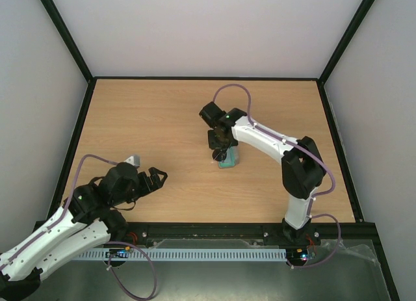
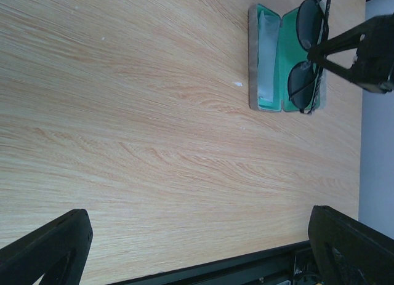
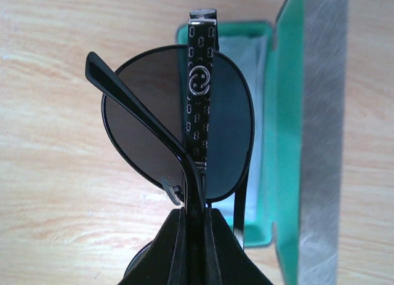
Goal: Organize the sunglasses
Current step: Place the sunglasses in the sunglasses case.
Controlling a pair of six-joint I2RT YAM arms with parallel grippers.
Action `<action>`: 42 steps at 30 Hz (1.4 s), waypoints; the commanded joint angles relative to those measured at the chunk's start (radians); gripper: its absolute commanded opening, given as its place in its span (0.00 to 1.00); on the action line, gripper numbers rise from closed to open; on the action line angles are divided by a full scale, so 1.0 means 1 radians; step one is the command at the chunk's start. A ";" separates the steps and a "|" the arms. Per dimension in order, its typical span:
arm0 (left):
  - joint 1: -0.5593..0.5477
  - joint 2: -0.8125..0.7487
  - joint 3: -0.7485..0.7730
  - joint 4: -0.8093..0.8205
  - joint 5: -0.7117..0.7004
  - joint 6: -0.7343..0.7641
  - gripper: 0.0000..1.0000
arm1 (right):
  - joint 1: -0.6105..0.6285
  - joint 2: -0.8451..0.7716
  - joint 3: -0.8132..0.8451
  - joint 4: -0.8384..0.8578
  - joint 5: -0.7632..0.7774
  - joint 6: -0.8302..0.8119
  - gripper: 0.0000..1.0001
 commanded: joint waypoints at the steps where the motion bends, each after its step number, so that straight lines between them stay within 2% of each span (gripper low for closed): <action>1: 0.012 0.009 0.009 0.000 0.006 0.020 0.99 | -0.030 0.078 0.089 -0.111 0.049 -0.073 0.01; 7: 0.017 0.009 0.016 -0.009 0.012 0.028 0.99 | -0.033 0.195 0.206 -0.187 0.145 -0.106 0.01; 14: 0.021 -0.006 0.018 -0.029 0.013 0.029 0.99 | -0.032 0.250 0.217 -0.221 0.232 -0.120 0.01; 28: 0.023 0.000 0.015 -0.029 0.011 0.028 0.99 | -0.032 0.302 0.202 -0.195 0.269 -0.142 0.01; 42: 0.028 0.010 0.011 -0.023 0.013 0.030 0.99 | -0.032 0.331 0.186 -0.154 0.222 -0.145 0.01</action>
